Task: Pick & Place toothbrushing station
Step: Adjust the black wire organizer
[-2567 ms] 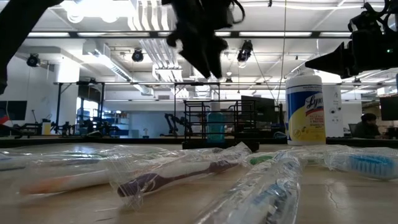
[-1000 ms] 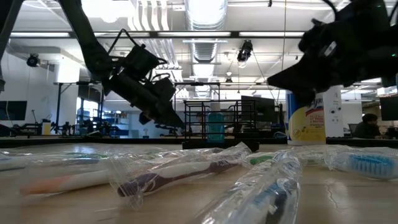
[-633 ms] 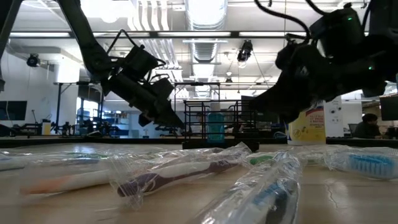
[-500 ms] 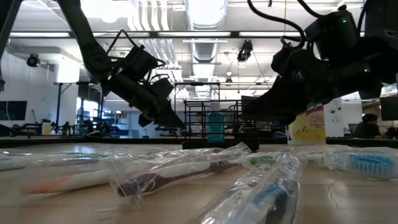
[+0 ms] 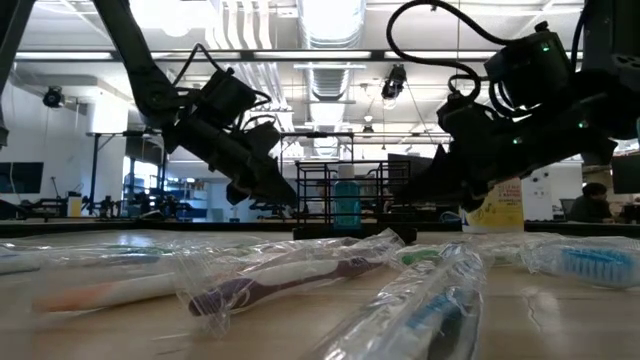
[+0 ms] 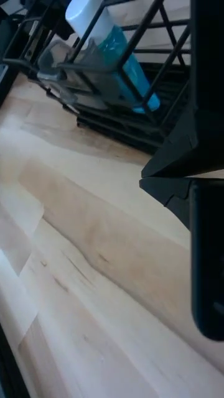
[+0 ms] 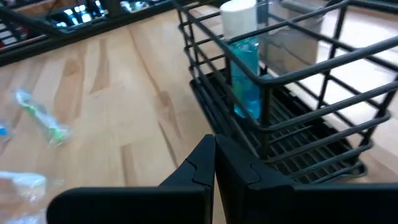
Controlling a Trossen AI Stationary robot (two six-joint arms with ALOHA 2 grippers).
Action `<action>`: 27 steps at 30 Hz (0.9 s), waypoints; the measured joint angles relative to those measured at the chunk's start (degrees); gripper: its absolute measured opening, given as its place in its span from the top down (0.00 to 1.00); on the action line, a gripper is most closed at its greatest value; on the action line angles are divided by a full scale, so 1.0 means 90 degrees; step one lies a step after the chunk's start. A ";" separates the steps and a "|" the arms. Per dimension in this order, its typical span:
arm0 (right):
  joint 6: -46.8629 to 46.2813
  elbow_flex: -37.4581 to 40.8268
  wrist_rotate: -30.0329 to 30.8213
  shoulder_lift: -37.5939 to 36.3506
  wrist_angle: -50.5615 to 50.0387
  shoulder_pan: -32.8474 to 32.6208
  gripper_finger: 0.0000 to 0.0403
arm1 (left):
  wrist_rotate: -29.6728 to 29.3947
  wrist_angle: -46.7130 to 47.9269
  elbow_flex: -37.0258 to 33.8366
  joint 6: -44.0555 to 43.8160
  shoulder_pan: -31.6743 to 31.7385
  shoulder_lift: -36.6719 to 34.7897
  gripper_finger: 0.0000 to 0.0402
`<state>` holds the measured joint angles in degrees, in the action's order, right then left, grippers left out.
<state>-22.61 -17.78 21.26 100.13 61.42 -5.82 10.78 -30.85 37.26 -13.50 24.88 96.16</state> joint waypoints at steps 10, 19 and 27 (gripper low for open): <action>-0.0266 -0.0053 0.0246 0.0006 -0.0218 0.0084 0.98 | -0.0050 0.0002 0.0000 -0.0060 -0.0274 0.0000 0.99; -0.0369 -0.0053 0.0346 0.0000 -0.0286 0.0104 0.98 | -0.0288 0.0002 -0.0002 -0.0067 -0.0494 0.0002 0.99; -0.0449 -0.0053 0.0485 0.0000 -0.0332 0.0166 0.98 | -0.0427 0.0010 -0.0005 -0.0126 -0.0587 0.0002 0.99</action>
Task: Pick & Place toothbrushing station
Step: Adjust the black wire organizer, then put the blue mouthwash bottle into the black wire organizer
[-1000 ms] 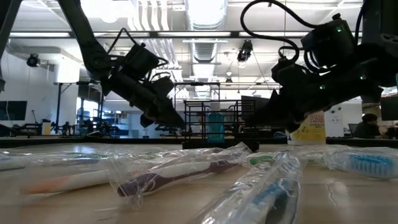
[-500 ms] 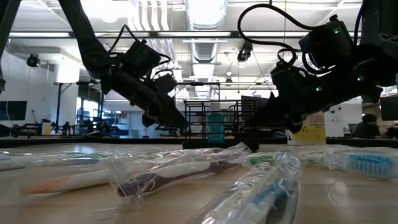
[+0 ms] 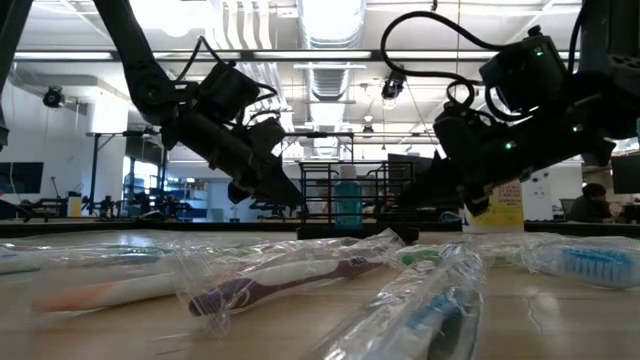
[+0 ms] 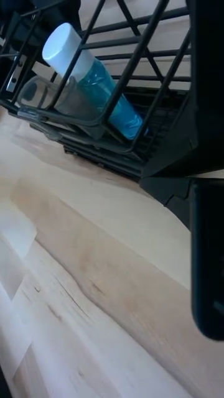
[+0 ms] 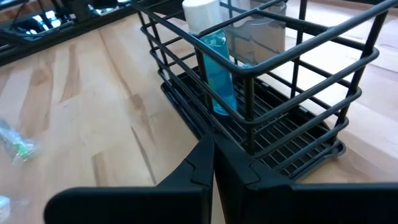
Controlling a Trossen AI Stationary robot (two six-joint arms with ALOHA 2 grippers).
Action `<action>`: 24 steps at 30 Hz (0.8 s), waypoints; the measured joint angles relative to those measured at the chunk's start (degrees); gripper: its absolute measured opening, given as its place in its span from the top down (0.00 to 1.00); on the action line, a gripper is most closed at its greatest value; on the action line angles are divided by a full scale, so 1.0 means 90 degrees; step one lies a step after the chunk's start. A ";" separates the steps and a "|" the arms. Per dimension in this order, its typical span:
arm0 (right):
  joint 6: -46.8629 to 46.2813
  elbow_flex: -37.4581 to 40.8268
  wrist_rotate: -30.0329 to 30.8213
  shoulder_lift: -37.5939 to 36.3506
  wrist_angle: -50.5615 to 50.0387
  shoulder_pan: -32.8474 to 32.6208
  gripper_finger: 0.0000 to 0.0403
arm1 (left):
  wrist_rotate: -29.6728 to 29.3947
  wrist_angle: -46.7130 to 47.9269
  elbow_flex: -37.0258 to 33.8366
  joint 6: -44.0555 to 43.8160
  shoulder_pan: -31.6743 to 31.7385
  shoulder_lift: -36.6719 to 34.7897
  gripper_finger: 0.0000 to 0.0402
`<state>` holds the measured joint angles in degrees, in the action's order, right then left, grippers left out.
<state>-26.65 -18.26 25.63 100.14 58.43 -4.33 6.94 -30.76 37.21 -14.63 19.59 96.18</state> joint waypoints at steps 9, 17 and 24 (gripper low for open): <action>0.0120 0.0004 0.0013 -0.0007 -0.0005 0.0006 0.98 | -0.0160 0.0069 0.0000 0.0107 0.0005 0.0002 0.99; 0.0341 -0.0006 -0.0424 -0.0080 0.0048 0.0002 0.98 | -0.0324 0.0501 0.0000 0.0461 0.0043 -0.0267 0.98; 0.0771 -0.0008 -0.1176 -0.0382 0.0048 -0.0011 0.98 | -0.0517 0.1629 -0.0002 0.1452 0.0102 -0.1301 0.97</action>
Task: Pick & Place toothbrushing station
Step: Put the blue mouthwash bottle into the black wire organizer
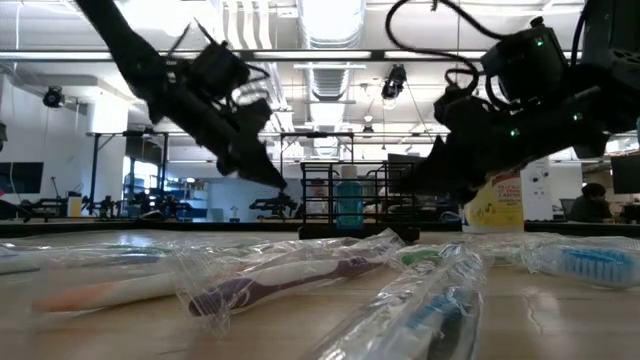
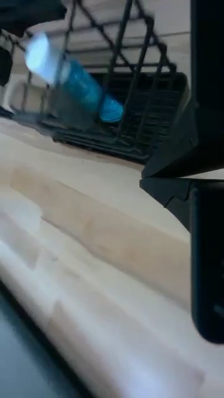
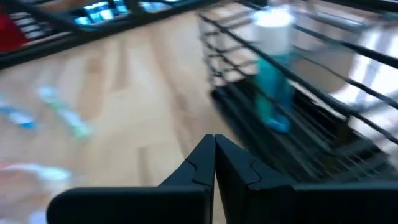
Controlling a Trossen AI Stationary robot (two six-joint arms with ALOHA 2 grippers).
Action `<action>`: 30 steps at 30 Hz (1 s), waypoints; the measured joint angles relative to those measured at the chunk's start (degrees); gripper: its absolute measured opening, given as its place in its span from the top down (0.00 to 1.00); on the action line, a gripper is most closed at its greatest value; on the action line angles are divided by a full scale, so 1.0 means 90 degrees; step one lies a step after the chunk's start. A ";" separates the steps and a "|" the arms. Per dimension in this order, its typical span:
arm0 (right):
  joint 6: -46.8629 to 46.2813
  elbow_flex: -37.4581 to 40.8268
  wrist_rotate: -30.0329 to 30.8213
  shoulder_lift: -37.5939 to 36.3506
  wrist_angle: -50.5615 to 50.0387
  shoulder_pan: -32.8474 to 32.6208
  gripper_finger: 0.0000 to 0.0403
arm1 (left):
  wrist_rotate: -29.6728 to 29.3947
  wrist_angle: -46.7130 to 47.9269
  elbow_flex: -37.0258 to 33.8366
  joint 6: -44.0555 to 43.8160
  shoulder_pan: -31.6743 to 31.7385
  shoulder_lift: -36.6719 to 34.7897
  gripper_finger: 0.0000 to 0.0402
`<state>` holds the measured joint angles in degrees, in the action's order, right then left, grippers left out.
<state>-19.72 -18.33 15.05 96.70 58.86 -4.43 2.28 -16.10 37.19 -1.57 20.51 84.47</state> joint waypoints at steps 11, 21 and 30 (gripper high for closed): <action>0.0864 0.0000 -0.1556 -0.1627 -0.0725 -0.0071 0.98 | 0.1453 0.0970 -0.0919 0.1072 -0.0005 -0.3412 0.98; 0.1320 0.0000 -0.1858 -0.3852 -0.1803 -0.0134 0.98 | 0.1969 0.0959 -0.2572 0.1124 0.0000 -0.6272 0.99; 0.1179 0.0003 -0.1677 -0.6060 -0.3978 -0.0150 0.98 | 0.2490 0.0853 -0.3393 0.1076 -0.0005 -0.7457 0.99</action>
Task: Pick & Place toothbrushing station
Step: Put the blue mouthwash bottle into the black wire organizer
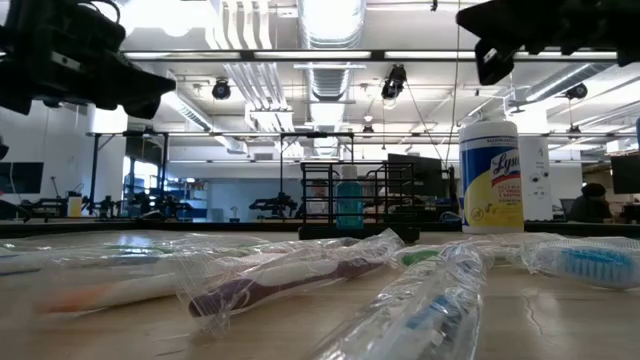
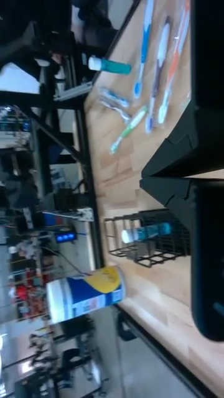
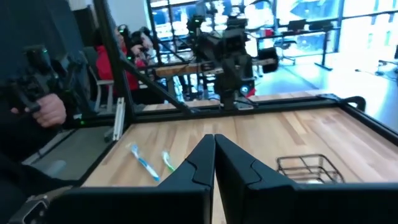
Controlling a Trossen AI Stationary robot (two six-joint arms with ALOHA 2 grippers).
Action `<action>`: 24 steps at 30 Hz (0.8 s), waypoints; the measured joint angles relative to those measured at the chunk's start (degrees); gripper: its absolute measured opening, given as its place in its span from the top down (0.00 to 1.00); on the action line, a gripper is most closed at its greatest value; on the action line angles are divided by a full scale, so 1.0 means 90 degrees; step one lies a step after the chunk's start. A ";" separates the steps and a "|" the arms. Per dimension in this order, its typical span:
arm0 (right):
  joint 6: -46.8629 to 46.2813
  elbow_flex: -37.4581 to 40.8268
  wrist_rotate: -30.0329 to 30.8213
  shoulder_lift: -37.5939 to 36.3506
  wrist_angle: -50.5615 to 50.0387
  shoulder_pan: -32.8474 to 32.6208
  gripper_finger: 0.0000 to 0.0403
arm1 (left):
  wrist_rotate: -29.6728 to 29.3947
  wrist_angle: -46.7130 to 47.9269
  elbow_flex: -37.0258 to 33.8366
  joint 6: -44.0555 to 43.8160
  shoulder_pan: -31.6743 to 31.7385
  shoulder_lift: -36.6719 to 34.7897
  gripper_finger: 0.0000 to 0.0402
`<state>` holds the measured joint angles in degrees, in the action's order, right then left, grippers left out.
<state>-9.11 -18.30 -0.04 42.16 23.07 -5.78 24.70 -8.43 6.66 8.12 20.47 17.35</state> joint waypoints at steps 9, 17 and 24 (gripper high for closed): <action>0.0470 0.0382 -0.0680 -0.1307 -0.0253 -0.0001 0.98 | 0.0364 0.0065 -0.0411 -0.0058 0.0000 -0.0314 0.98; 0.0198 0.0966 -0.0837 -0.2548 -0.0466 0.0002 0.98 | 0.0362 0.0048 -0.0566 -0.0265 0.0000 -0.0380 0.98; 0.0193 0.1486 -0.0832 -0.3243 -0.0706 0.0002 0.98 | 0.0328 -0.0137 -0.0565 -0.0257 0.0000 -0.0380 0.98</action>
<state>-7.38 -4.92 -7.53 12.97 16.71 -5.76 27.65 -9.66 1.57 5.80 20.47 13.93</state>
